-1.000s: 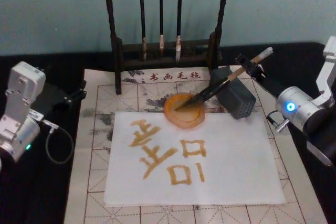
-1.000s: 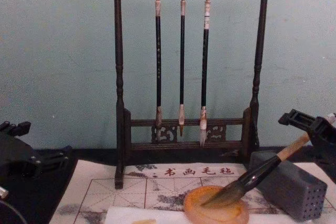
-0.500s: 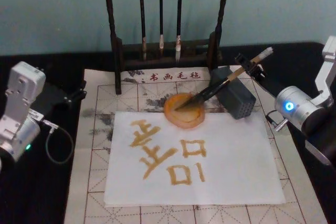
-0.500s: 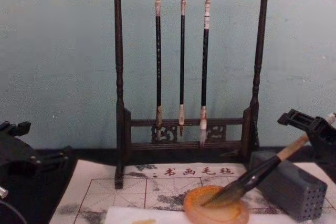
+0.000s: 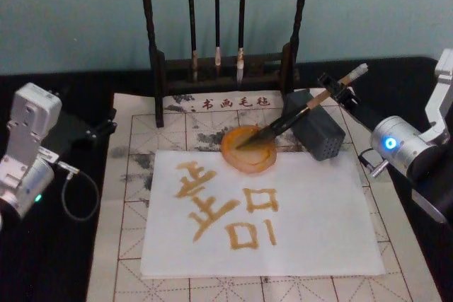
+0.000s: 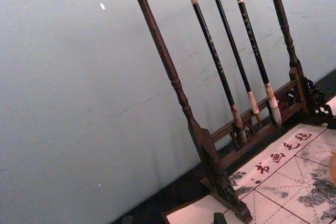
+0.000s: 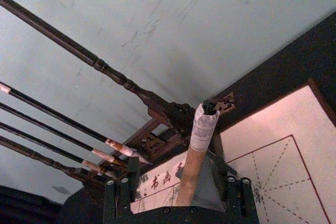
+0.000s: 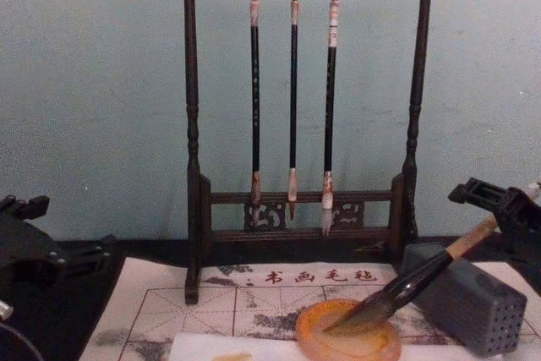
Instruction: Pick up the brush from the inkstone, write on the paper, then place the brush back to its original position.
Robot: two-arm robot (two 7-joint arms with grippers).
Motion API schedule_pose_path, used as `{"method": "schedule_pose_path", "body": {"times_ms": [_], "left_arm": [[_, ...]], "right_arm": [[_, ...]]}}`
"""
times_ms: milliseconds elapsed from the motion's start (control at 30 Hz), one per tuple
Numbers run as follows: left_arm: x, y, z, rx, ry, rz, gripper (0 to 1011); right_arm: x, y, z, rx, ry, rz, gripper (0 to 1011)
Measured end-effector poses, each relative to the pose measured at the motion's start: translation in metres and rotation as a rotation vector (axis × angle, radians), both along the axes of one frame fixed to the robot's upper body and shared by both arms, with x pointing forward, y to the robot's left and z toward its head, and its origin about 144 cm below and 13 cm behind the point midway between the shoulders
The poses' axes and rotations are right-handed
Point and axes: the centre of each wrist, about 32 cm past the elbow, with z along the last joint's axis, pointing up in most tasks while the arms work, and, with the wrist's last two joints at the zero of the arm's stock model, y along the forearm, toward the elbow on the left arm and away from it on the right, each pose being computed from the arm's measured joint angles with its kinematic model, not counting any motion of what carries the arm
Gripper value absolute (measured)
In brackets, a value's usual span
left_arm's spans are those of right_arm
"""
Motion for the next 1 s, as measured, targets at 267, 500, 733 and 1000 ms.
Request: {"method": "schedule_pose_path", "body": {"times_ms": [267, 500, 733, 1000], "left_arm": [[0.0000, 0.0000, 0.0000, 0.000, 0.000, 0.000, 1001], [0.0000, 0.0000, 0.0000, 0.000, 0.000, 0.000, 1001], [0.0000, 0.0000, 0.0000, 0.000, 0.000, 0.000, 1001], [0.0000, 0.0000, 0.0000, 0.000, 0.000, 0.000, 1001]], "right_arm": [[-0.0002, -0.0002, 0.0000, 0.000, 0.000, 0.001, 722], [-0.0001, -0.0003, 0.0001, 0.000, -0.001, 0.001, 501], [-0.0002, -0.0003, 0.0001, -0.001, -0.001, 0.001, 286], [-0.0001, -0.0003, 0.0001, -0.001, -0.001, 0.001, 179]]}}
